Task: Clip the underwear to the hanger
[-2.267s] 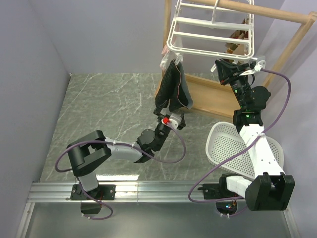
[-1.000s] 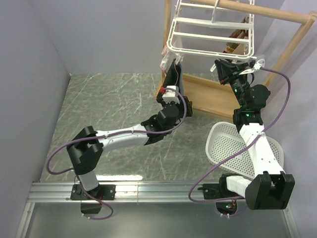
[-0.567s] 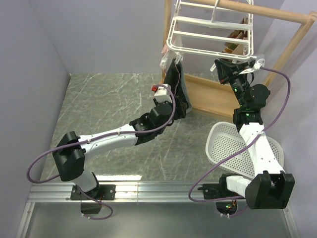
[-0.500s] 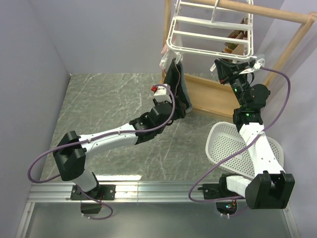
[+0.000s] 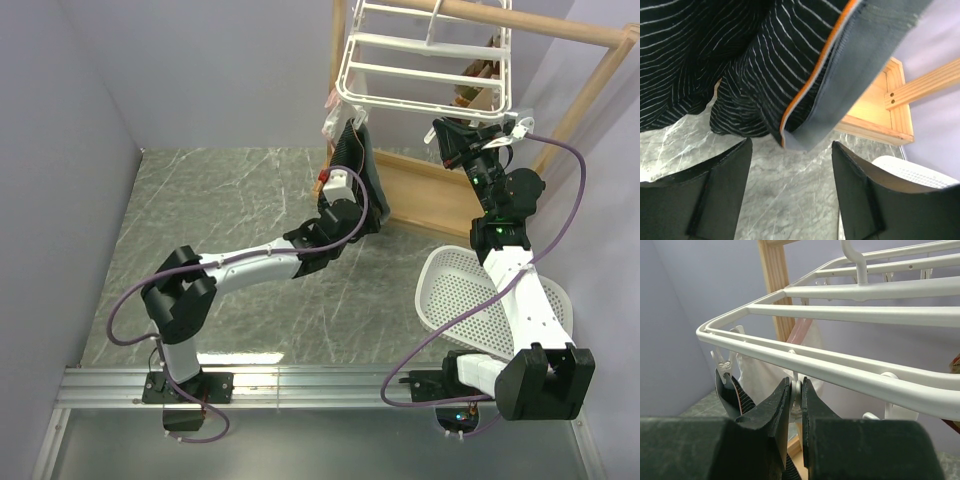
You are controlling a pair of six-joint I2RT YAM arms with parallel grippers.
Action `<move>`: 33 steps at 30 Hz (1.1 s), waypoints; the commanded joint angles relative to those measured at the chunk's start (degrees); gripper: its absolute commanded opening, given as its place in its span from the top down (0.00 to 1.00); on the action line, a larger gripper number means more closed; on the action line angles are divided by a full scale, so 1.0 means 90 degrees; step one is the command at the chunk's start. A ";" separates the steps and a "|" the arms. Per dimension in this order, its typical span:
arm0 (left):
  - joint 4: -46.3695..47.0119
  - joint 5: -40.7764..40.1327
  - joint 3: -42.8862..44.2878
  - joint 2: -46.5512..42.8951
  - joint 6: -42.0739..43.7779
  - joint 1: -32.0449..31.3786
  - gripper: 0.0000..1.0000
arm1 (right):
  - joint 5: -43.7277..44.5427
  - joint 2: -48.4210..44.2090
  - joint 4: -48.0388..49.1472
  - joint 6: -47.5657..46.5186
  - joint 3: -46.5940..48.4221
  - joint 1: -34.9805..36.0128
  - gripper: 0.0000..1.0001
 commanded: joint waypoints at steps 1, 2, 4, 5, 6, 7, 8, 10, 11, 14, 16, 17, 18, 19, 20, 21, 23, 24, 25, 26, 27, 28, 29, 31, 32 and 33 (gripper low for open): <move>0.0492 -0.0025 0.0319 0.0100 -0.0119 0.0096 0.31 | 0.0167 0.0018 0.0091 -0.0064 0.0275 0.0037 1.00; 0.0551 -0.0044 0.0396 0.0139 -0.0109 0.0115 0.34 | 0.0167 0.0018 0.0091 -0.0064 0.0255 0.0037 1.00; 0.0600 -0.0016 0.0465 0.0227 -0.0012 0.0125 0.40 | 0.0167 0.0028 0.0110 -0.0054 0.0236 0.0037 1.00; 0.0610 0.0004 0.0513 0.0247 -0.0002 0.0135 0.48 | 0.0167 0.0038 0.0110 -0.0054 0.0235 0.0037 1.00; 0.0543 0.0110 0.0543 0.0276 -0.0012 0.0164 0.54 | 0.0158 0.0038 0.0120 -0.0044 0.0255 0.0037 1.00; 0.0494 0.0179 0.0601 0.0286 -0.0099 0.0213 0.62 | 0.0157 0.0038 0.0110 -0.0034 0.0255 0.0037 1.00; 0.0454 0.0286 0.0631 0.0286 -0.0148 0.0242 0.78 | 0.0157 0.0038 0.0120 -0.0025 0.0265 0.0037 1.00; 0.0395 0.0559 0.0680 0.0247 -0.0265 0.0320 0.91 | 0.0138 0.0048 0.0110 0.0004 0.0245 0.0037 1.00; 0.0386 0.0667 0.0738 0.0218 -0.0314 0.0349 0.99 | 0.0128 0.0048 0.0120 0.0024 0.0236 0.0037 1.00; 0.0278 0.1185 0.0924 0.0091 -0.0597 0.0457 1.00 | 0.0089 0.0048 0.0130 0.0102 0.0206 0.0037 1.00; 0.0472 0.1448 0.0944 -0.0055 -0.0685 0.0486 1.00 | 0.0079 0.0057 0.0130 0.0151 0.0216 0.0037 1.00; 0.0560 0.1633 0.0905 -0.0123 -0.0695 0.0496 1.00 | 0.0079 0.0077 0.0120 0.0170 0.0235 0.0037 1.00; 0.0648 0.1693 0.0895 -0.0230 -0.0715 0.0496 1.00 | 0.0079 0.0067 0.0130 0.0190 0.0245 0.0037 1.00; 0.0717 0.1742 0.0934 -0.0280 -0.0763 0.0496 1.00 | 0.0079 0.0077 0.0111 0.0200 0.0255 0.0037 1.00; 0.0747 0.1791 0.0973 -0.0300 -0.0773 0.0496 1.00 | 0.0060 0.0077 0.0120 0.0210 0.0245 0.0037 1.00; 0.0776 0.1830 0.1012 -0.0329 -0.0812 0.0506 1.00 | 0.0031 0.0067 0.0120 0.0229 0.0245 0.0037 1.00; 0.0670 0.1811 0.1245 -0.0261 -0.0929 0.0516 1.00 | -0.0028 0.0057 0.0120 0.0278 0.0226 0.0037 1.00; 0.0591 0.1801 0.1372 -0.0212 -0.0968 0.0525 1.00 | -0.0047 0.0057 0.0130 0.0288 0.0226 0.0037 1.00; 0.0426 0.1772 0.1692 -0.0154 -0.1065 0.0526 1.00 | -0.0115 0.0048 0.0159 0.0307 0.0216 0.0037 1.00; 0.0086 0.1723 0.1879 -0.0008 -0.1115 0.0526 1.00 | -0.0145 0.0057 0.0159 0.0317 0.0206 0.0037 1.00; -0.0139 0.1694 0.2084 0.0070 -0.1173 0.0516 1.00 | -0.0174 0.0057 0.0179 0.0327 0.0196 0.0037 1.00; -0.0345 0.1655 0.2473 0.0139 -0.1319 0.0525 1.00 | -0.0262 0.0057 0.0179 0.0308 0.0196 0.0037 1.00; -0.0550 0.1645 0.2661 0.0207 -0.1436 0.0545 1.00 | -0.0311 0.0038 0.0198 0.0298 0.0177 0.0037 1.00; -0.1087 0.1645 0.3176 0.0422 -0.1767 0.0613 1.00 | -0.0389 0.0018 0.0247 0.0259 0.0138 0.0037 1.00; -0.1427 0.1616 0.3422 0.0607 -0.1866 0.0613 1.00 | -0.0467 0.0018 0.0257 0.0249 0.0138 0.0037 1.00; -0.1895 0.1606 0.3656 0.0705 -0.1925 0.0623 1.00 | -0.0487 0.0028 0.0267 0.0229 0.0128 0.0037 1.00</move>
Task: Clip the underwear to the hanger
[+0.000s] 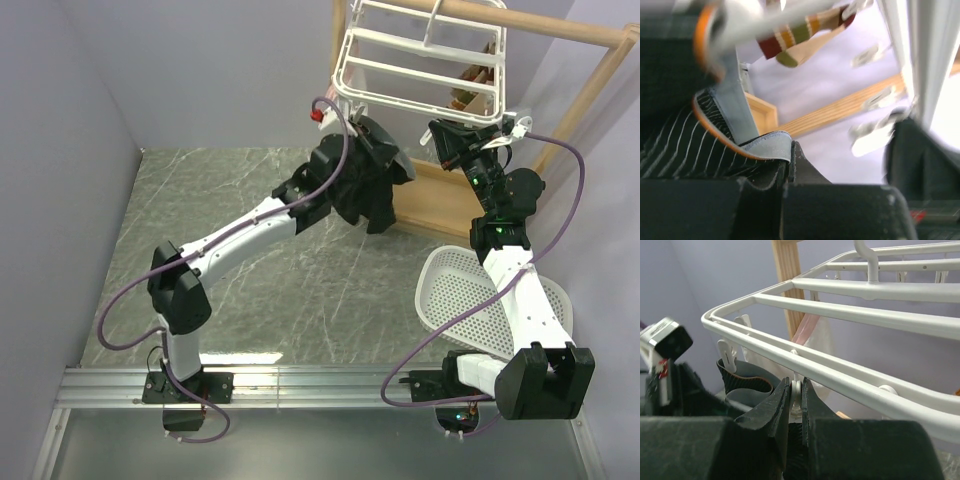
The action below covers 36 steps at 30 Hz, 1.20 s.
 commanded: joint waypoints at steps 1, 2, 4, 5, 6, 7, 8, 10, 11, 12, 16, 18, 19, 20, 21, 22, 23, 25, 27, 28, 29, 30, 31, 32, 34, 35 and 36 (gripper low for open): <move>-0.1422 -0.0079 0.1150 0.0417 -0.0735 0.0065 1.00 | -0.0234 0.0011 0.0237 -0.0040 0.0109 0.0037 1.00; -0.1589 -0.0070 0.1348 0.0514 -0.0814 0.0074 1.00 | -0.0283 0.0021 0.0257 -0.0040 0.0108 0.0037 1.00; -0.2076 -0.0119 0.1786 0.0739 -0.1096 0.0084 1.00 | -0.0322 0.0040 0.0306 -0.0060 0.0099 0.0037 1.00; -0.2186 -0.0100 0.1886 0.0798 -0.1214 0.0084 1.00 | -0.0352 0.0050 0.0306 -0.0060 0.0099 0.0037 1.00; -0.2245 -0.0071 0.1945 0.0866 -0.1283 0.0104 1.00 | -0.0381 0.0060 0.0316 -0.0060 0.0118 0.0037 1.00; -0.2313 -0.0041 0.2023 0.0896 -0.1429 0.0113 1.00 | -0.0401 0.0070 0.0335 -0.0050 0.0118 0.0037 1.00; -0.2333 -0.0022 0.2043 0.0906 -0.1459 0.0123 1.00 | -0.0430 0.0070 0.0355 -0.0050 0.0128 0.0037 1.00; -0.2372 -0.0012 0.2082 0.0925 -0.1586 0.0143 1.00 | -0.0508 0.0070 0.0374 -0.0060 0.0128 0.0037 1.00; -0.2392 0.0056 0.2111 0.0954 -0.1635 0.0143 1.00 | -0.0537 0.0079 0.0384 -0.0070 0.0118 0.0037 1.00; -0.2401 0.0105 0.2141 0.0964 -0.1693 0.0181 1.00 | -0.0576 0.0070 0.0394 -0.0079 0.0109 0.0037 1.00; -0.2382 0.0388 0.2209 0.1003 -0.1977 0.0230 1.00 | -0.0645 0.0089 0.0462 -0.0167 0.0050 0.0037 1.00; -0.2353 0.0534 0.2229 0.1004 -0.2103 0.0260 1.00 | -0.0645 0.0099 0.0472 -0.0206 0.0050 0.0037 1.00; -0.2353 0.0603 0.2219 0.1013 -0.2143 0.0270 1.00 | -0.0674 0.0099 0.0453 -0.0216 0.0069 0.0037 1.00; -0.2343 0.0652 0.2219 0.1004 -0.2182 0.0279 1.00 | -0.0684 0.0109 0.0453 -0.0226 0.0079 0.0037 1.00; -0.2343 0.0730 0.2209 0.1003 -0.2279 0.0308 1.00 | -0.0694 0.0109 0.0472 -0.0236 0.0070 0.0037 1.00; -0.2343 0.0769 0.2200 0.0994 -0.2328 0.0328 1.00 | -0.0732 0.0099 0.0472 -0.0245 0.0069 0.0037 1.00; -0.2343 0.0808 0.2199 0.0965 -0.2387 0.0328 1.00 | -0.0742 0.0099 0.0491 -0.0255 0.0060 0.0037 1.00; -0.2265 0.0964 0.2170 0.0945 -0.2524 0.0387 1.00 | -0.0752 0.0099 0.0511 -0.0284 0.0040 0.0192 1.00; -0.2081 0.1023 0.2131 0.0886 -0.2515 0.0406 1.00 | -0.0733 0.0099 0.0540 -0.0352 0.0011 0.0204 1.00; -0.2002 0.1023 0.2092 0.0857 -0.2485 0.0406 1.00 | -0.0723 0.0099 0.0550 -0.0363 0.0011 0.0213 1.00; -0.1895 0.1004 0.2024 0.0770 -0.2485 0.0387 1.00 | -0.0704 0.0128 0.0540 -0.0363 0.0011 0.0204 1.00; -0.1778 0.0994 0.1792 0.0711 -0.2495 0.0377 1.00 | -0.0655 0.0119 0.0550 -0.0372 0.0020 0.0223 1.00; -0.1516 0.0907 0.1654 0.0633 -0.2504 0.0377 1.00 | -0.0606 0.0118 0.0550 -0.0372 0.0030 0.0242 1.00; -0.1436 0.0848 0.1517 0.0487 -0.2514 0.0367 1.00 | -0.0586 0.0128 0.0560 -0.0382 0.0030 0.0243 1.00; -0.1338 0.0605 0.1214 0.0359 -0.2495 0.0299 1.00 | -0.0499 0.0109 0.0560 -0.0441 0.0030 0.0262 1.00; -0.1337 0.0449 0.1165 0.0262 -0.2437 0.0270 1.00 | -0.0489 0.0099 0.0560 -0.0450 0.0021 0.0281 1.00; -0.1395 0.0447 0.1174 0.0232 -0.2368 0.0279 1.00 | -0.0469 0.0089 0.0570 -0.0460 0.0011 0.0291 1.00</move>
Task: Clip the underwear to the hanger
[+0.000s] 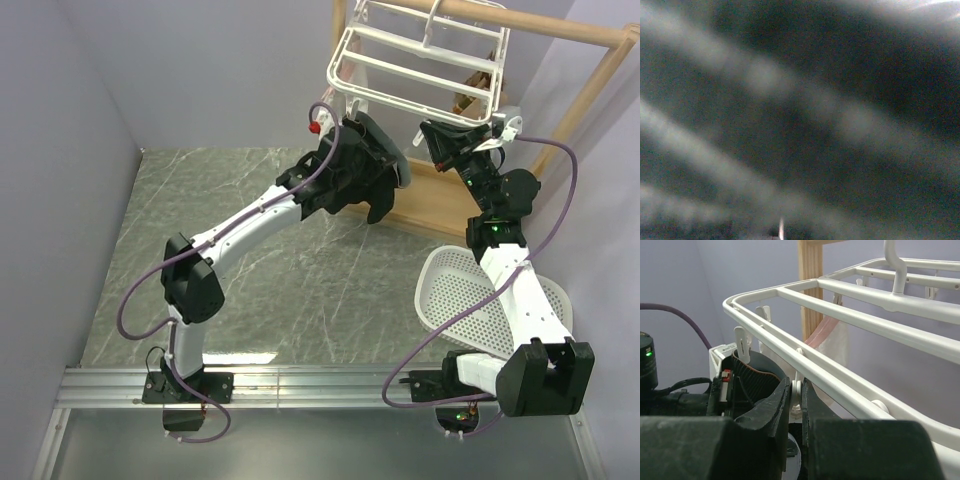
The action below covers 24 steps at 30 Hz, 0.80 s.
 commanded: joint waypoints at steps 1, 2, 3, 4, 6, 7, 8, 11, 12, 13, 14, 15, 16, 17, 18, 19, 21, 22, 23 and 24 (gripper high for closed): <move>0.0358 -0.0257 -0.0079 -0.0572 -0.0121 -0.0068 1.00 | 0.0021 -0.0023 0.0191 -0.0125 0.0006 0.0124 1.00; 0.0309 -0.0325 -0.0156 -0.0707 -0.0489 -0.0077 1.00 | 0.0031 -0.0013 0.0201 -0.0145 -0.0004 0.0124 1.00; 0.0434 -0.0355 -0.0621 -0.0834 -0.0735 -0.0078 1.00 | 0.0060 0.0016 0.0191 -0.0125 -0.0004 0.0143 1.00; 0.0600 -0.0432 -0.0926 -0.1116 -0.1017 -0.0087 1.00 | 0.0070 0.0026 0.0201 -0.0125 -0.0014 0.0134 1.00; 0.1176 -0.0589 -0.1705 -0.1372 -0.1758 -0.0155 1.00 | 0.0090 0.0046 0.0249 -0.0115 -0.0014 0.0153 1.00; 0.1274 -0.0657 -0.1855 -0.1537 -0.1994 -0.0185 1.00 | 0.0119 0.0046 0.0269 -0.0106 -0.0014 0.0173 1.00; 0.1430 -0.0764 -0.2117 -0.1607 -0.2412 -0.0253 1.00 | 0.0129 0.0046 0.0269 -0.0106 -0.0014 0.0182 1.00; 0.1666 -0.0940 -0.2160 -0.1734 -0.3146 -0.0321 1.00 | 0.0119 0.0075 0.0298 -0.0106 -0.0004 0.0212 1.00; 0.1540 -0.0989 -0.2082 -0.1705 -0.3275 -0.0351 1.00 | 0.0110 0.0065 0.0308 -0.0106 -0.0023 0.0221 1.00; 0.1481 -0.0980 -0.2004 -0.1618 -0.3402 -0.0341 1.00 | 0.0100 0.0065 0.0308 -0.0106 -0.0014 0.0222 1.00; 0.1471 -0.0951 -0.1829 -0.1569 -0.3693 -0.0351 1.00 | 0.0061 0.0075 0.0308 -0.0096 -0.0014 0.0222 1.00; 0.1268 -0.0873 -0.1750 -0.1520 -0.3831 -0.0351 1.00 | 0.0051 0.0065 0.0318 -0.0106 -0.0014 0.0241 1.00; 0.1227 -0.0853 -0.1691 -0.1423 -0.3949 -0.0351 1.00 | 0.0041 0.0065 0.0318 -0.0106 -0.0014 0.0251 1.00; 0.1197 -0.0843 -0.1536 -0.1373 -0.4134 -0.0361 1.00 | 0.0022 0.0056 0.0318 -0.0125 -0.0014 0.0241 1.00; 0.1149 -0.0843 -0.1428 -0.1325 -0.4184 -0.0370 1.00 | 0.0002 0.0027 0.0318 -0.0145 -0.0023 0.0251 1.00; 0.1032 -0.0872 -0.1330 -0.1218 -0.4242 -0.0361 1.00 | -0.0017 0.0026 0.0318 -0.0154 -0.0033 0.0251 1.00; 0.0983 -0.0921 -0.1125 -0.1129 -0.4389 -0.0370 1.00 | -0.0105 -0.0022 0.0318 -0.0184 -0.0053 0.0251 1.00; 0.0934 -0.0941 -0.1047 -0.1061 -0.4428 -0.0361 1.00 | -0.0134 -0.0023 0.0308 -0.0193 -0.0062 0.0260 1.00; 0.0904 -0.0941 -0.0940 -0.1022 -0.4486 -0.0351 1.00 | -0.0173 -0.0052 0.0308 -0.0232 -0.0091 0.0261 1.00; 0.0885 -0.0931 -0.0881 -0.0992 -0.4516 -0.0351 1.00 | -0.0193 -0.0052 0.0347 -0.0242 -0.0111 0.0261 1.00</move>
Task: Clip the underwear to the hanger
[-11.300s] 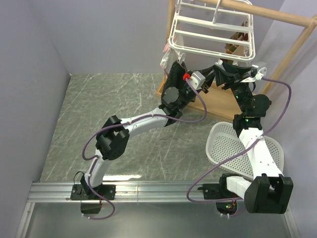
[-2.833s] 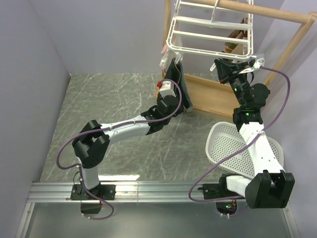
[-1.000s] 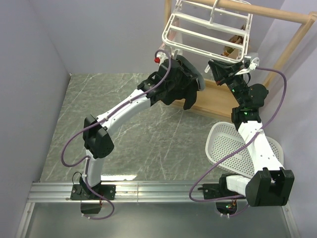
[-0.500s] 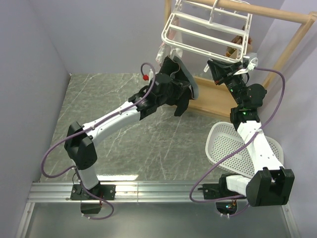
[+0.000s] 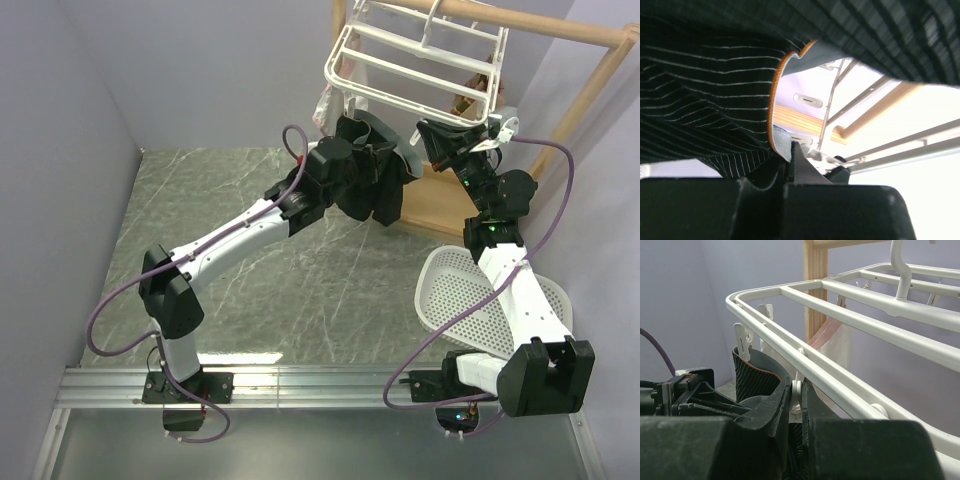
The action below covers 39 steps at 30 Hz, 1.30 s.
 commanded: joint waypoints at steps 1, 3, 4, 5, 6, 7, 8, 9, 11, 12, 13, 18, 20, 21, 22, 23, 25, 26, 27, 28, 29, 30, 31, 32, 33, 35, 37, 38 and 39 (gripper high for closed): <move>-0.0031 -0.0115 0.0480 0.0152 -0.0582 -0.0018 1.00 | -0.0322 -0.0095 0.0233 -0.0128 -0.0102 0.0095 1.00; -0.0119 -0.0096 0.0617 0.0220 -0.0679 -0.0009 1.00 | -0.0351 -0.0096 0.0272 -0.0128 -0.0131 0.0096 1.00; -0.0148 -0.0096 0.0646 0.0259 -0.0699 -0.0009 1.00 | -0.0351 -0.0086 0.0291 -0.0119 -0.0141 0.0105 1.00; -0.0197 -0.0076 0.0714 0.0289 -0.0748 0.0001 1.00 | -0.0371 -0.0086 0.0311 -0.0099 -0.0141 0.0105 1.00; -0.0245 -0.0066 0.0744 0.0308 -0.0797 0.0011 1.00 | -0.0400 -0.0096 0.0350 -0.0089 -0.0141 0.0105 1.00; -0.0285 -0.0057 0.0783 0.0366 -0.0836 0.0001 1.00 | -0.0439 -0.0076 0.0370 -0.0070 -0.0150 0.0105 1.00; -0.0295 -0.0056 0.0851 0.0386 -0.0884 0.0030 1.00 | -0.0478 -0.0086 0.0389 -0.0050 -0.0150 0.0105 1.00; -0.0324 -0.0047 0.0880 0.0416 -0.0895 0.0040 1.00 | -0.0507 -0.0086 0.0438 -0.0050 -0.0160 0.0105 1.00; -0.0353 -0.0008 0.0997 0.0484 -0.0934 0.0050 1.00 | -0.0576 -0.0076 0.0458 -0.0050 -0.0180 0.0105 1.00; -0.0392 0.0021 0.1046 0.0504 -0.0963 0.0069 1.00 | -0.0595 -0.0076 0.0477 -0.0040 -0.0180 0.0096 1.00; -0.0412 0.0041 0.1076 0.0542 -0.0982 0.0070 1.00 | -0.0625 -0.0076 0.0497 -0.0040 -0.0180 0.0095 1.00; -0.0490 0.0109 0.1232 0.0630 -0.1139 0.0138 1.00 | -0.0722 -0.0018 0.0594 -0.0040 -0.0190 0.0095 1.00; -0.0509 0.0129 0.1310 0.0660 -0.1197 0.0167 1.00 | -0.0761 0.0002 0.0623 -0.0070 -0.0199 0.0105 1.00; -0.0519 0.0148 0.1339 0.0689 -0.1207 0.0167 1.00 | -0.0781 0.0002 0.0653 -0.0079 -0.0209 0.0125 1.00; -0.0548 0.0178 0.1407 0.0709 -0.1217 0.0177 1.00 | -0.0800 0.0012 0.0672 -0.0099 -0.0228 0.0134 1.00; -0.0578 0.0207 0.1447 0.0728 -0.1256 0.0187 1.00 | -0.0801 0.0021 0.0779 -0.0109 -0.0277 0.0144 1.00; -0.0607 0.0236 0.1525 0.0777 -0.1276 0.0177 1.00 | -0.0820 0.0031 0.0819 -0.0128 -0.0297 0.0154 1.00; -0.0607 0.0246 0.1535 0.0787 -0.1324 0.0187 1.00 | -0.0830 0.0041 0.0829 -0.0157 -0.0297 0.0183 1.00; -0.0607 0.0256 0.1554 0.0797 -0.1334 0.0177 1.00 | -0.0849 0.0051 0.0838 -0.0167 -0.0297 0.0193 1.00; -0.0617 0.0275 0.1584 0.0797 -0.1353 0.0187 1.00 | -0.0859 0.0051 0.0858 -0.0187 -0.0297 0.0193 1.00; -0.0636 0.0276 0.1594 0.0806 -0.1373 0.0187 1.00 | -0.0859 0.0061 0.0877 -0.0216 -0.0307 0.0212 1.00; -0.0646 0.0285 0.1613 0.0816 -0.1373 0.0187 1.00 | -0.0859 0.0061 0.0897 -0.0235 -0.0316 0.0222 1.00; -0.0656 0.0285 0.1642 0.0836 -0.1412 0.0187 1.00 | -0.0869 0.0070 0.0907 -0.0274 -0.0336 0.0232 1.00; -0.0666 0.0285 0.1652 0.0845 -0.1412 0.0196 1.00 | -0.0879 0.0061 0.0946 -0.0284 -0.0336 0.0232 1.00; -0.0675 0.0295 0.1672 0.0846 -0.1432 0.0197 1.00 | -0.0888 0.0070 0.0946 -0.0304 -0.0355 0.0242 1.00; -0.0695 0.0314 0.1750 0.0884 -0.1451 0.0197 1.00 | -0.0898 0.0090 0.0965 -0.0353 -0.0385 0.0252 1.00; -0.0695 0.0334 0.1818 0.0924 -0.1480 0.0206 1.00 | -0.0918 0.0100 0.0965 -0.0450 -0.0394 0.0271 1.00; -0.0695 0.0344 0.1828 0.0924 -0.1500 0.0197 1.00 | -0.0927 0.0090 0.0975 -0.0479 -0.0404 0.0271 1.00; -0.0676 0.0354 0.1847 0.0943 -0.1500 0.0197 1.00 | -0.0937 0.0100 0.0966 -0.0518 -0.0414 0.0281 1.00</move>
